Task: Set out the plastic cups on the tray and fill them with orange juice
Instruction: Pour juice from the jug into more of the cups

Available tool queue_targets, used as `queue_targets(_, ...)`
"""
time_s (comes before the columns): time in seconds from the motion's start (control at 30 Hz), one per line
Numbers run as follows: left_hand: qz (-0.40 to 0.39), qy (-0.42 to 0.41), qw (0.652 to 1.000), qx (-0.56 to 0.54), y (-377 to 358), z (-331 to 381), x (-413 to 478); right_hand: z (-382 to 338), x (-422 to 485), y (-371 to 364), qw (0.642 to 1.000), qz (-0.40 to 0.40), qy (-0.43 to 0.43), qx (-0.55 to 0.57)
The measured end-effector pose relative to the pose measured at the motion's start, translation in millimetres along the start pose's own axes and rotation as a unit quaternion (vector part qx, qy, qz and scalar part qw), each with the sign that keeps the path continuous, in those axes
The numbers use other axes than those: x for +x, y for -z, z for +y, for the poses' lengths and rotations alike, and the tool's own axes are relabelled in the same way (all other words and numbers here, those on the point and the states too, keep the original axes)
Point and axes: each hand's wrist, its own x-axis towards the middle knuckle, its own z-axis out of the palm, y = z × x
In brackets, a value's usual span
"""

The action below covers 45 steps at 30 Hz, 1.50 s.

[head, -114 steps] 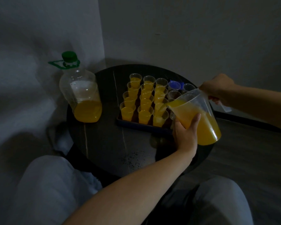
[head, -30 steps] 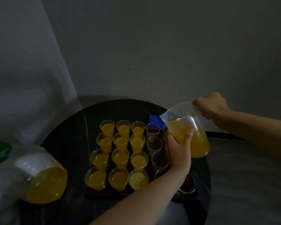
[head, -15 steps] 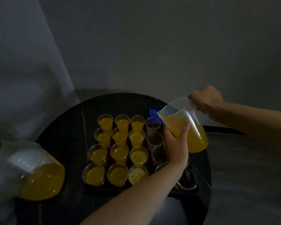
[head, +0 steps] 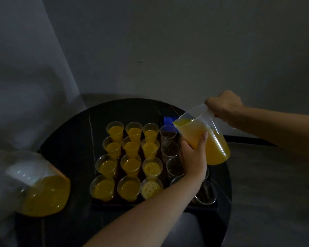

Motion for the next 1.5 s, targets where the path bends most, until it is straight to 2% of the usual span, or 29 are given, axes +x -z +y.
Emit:
queue_targets(0.33,-0.003,0.045,0.998,-0.052,-3.6,3.2,-3.1,-6.8,-4.2,5.4,0.999,-0.047,-0.006,0.021)
queue_targets(0.67,-0.009,0.054,0.996,-0.07,-4.5,5.7,-8.4,-7.6,-1.1,5.0,0.997,-0.074,-0.02,0.018)
queue_targets(0.8,-0.018,0.061,0.994,-0.088,-3.5,4.6,-9.7,-9.6,-0.9,5.9,0.998,-0.052,-0.023,0.015)
queue_targets(1.5,-0.031,0.092,0.991,-0.092,-1.2,8.2,-3.9,-13.9,6.6,0.4,0.998,-0.059,-0.024,0.001)
